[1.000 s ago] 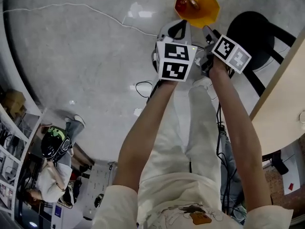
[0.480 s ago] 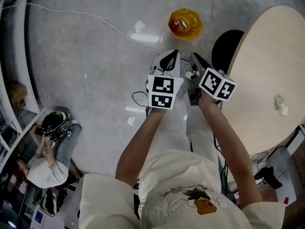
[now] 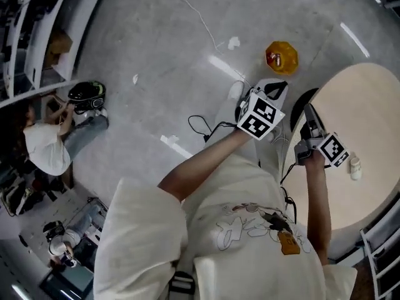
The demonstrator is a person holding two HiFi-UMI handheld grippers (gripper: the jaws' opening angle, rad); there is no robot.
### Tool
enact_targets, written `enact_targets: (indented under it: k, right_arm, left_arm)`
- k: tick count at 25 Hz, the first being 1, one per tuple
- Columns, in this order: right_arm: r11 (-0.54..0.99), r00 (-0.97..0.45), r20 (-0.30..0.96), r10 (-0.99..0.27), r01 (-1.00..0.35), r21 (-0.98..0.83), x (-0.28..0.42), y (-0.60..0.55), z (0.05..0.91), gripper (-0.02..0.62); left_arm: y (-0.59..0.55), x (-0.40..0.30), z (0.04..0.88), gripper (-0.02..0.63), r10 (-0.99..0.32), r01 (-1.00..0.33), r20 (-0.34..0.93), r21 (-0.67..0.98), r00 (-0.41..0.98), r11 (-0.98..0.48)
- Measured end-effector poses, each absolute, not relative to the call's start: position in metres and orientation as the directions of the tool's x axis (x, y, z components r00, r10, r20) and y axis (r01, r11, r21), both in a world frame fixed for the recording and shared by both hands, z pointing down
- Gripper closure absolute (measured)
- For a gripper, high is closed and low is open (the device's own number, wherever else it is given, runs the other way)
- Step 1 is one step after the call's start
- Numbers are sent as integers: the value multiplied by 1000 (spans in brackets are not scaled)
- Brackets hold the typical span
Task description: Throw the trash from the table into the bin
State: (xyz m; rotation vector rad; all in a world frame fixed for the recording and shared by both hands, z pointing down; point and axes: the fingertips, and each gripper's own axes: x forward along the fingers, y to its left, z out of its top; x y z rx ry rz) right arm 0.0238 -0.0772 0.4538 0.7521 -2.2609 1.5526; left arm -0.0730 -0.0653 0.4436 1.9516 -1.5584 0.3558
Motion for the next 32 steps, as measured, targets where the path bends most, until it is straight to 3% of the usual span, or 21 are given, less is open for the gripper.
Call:
enact_targets:
  k: [6, 10, 16, 24, 32]
  right_arm:
    - [261, -807, 507, -302, -582, -770, 80, -32, 432, 538]
    - [332, -821, 393, -415, -539, -774, 87, 3, 372, 541]
    - [392, -756, 343, -558, -604, -694, 159, 27, 364, 572]
    - [182, -485, 364, -795, -764, -619, 313, 56, 364, 528]
    - [42, -289, 366, -884, -831, -554, 430, 125, 365, 500]
  left_arm:
    - [-31, -26, 351, 600, -794, -940, 507, 236, 335, -246]
    - [19, 3, 303, 600, -792, -921, 473, 241, 386, -306]
    - [16, 97, 315, 600, -713, -856, 475, 236, 515, -460]
    - [34, 235, 309, 600, -522, -670, 456, 266, 721, -693]
    - [82, 347, 324, 600, -375, -541, 465, 298, 802, -787]
